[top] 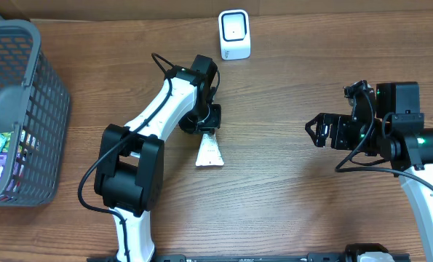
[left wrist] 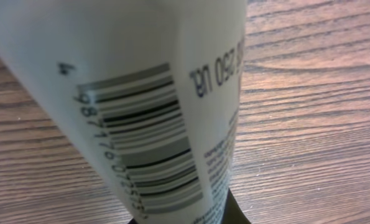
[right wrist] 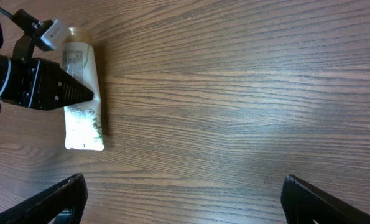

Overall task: Scan the item barcode
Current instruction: 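Lower the white tube onto the table and release it, then move the left gripper back into the grey basket, then grasp the green snack pouch in the basket with the left gripper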

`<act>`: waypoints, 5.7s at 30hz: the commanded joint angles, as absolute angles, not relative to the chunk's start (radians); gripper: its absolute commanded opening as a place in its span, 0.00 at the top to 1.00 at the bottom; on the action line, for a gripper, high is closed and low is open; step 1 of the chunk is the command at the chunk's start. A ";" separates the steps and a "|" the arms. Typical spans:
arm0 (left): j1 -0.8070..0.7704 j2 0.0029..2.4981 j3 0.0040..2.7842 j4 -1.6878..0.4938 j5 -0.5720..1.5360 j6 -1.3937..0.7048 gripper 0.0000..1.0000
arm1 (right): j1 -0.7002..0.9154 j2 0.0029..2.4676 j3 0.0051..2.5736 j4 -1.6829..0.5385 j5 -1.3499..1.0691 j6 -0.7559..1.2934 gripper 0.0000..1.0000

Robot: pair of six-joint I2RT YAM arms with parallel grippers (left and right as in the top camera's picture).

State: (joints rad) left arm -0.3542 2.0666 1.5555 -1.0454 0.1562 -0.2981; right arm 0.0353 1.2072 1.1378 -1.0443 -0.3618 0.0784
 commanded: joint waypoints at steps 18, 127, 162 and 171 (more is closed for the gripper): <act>-0.368 2.055 1.559 -1.039 0.158 -0.315 0.96 | 0.039 1.207 1.158 -1.043 -0.360 0.074 0.00; 0.739 2.199 2.139 -1.344 -0.132 -0.562 0.17 | 0.039 1.207 1.158 -1.033 -0.375 0.077 0.00; 0.738 2.199 1.858 -1.066 -0.085 -0.503 0.17 | 0.039 1.207 1.158 -1.046 -0.368 0.077 0.00; 0.738 2.199 1.755 -0.968 -0.085 -0.505 0.44 | 0.039 1.207 1.158 -1.052 -0.352 0.077 0.00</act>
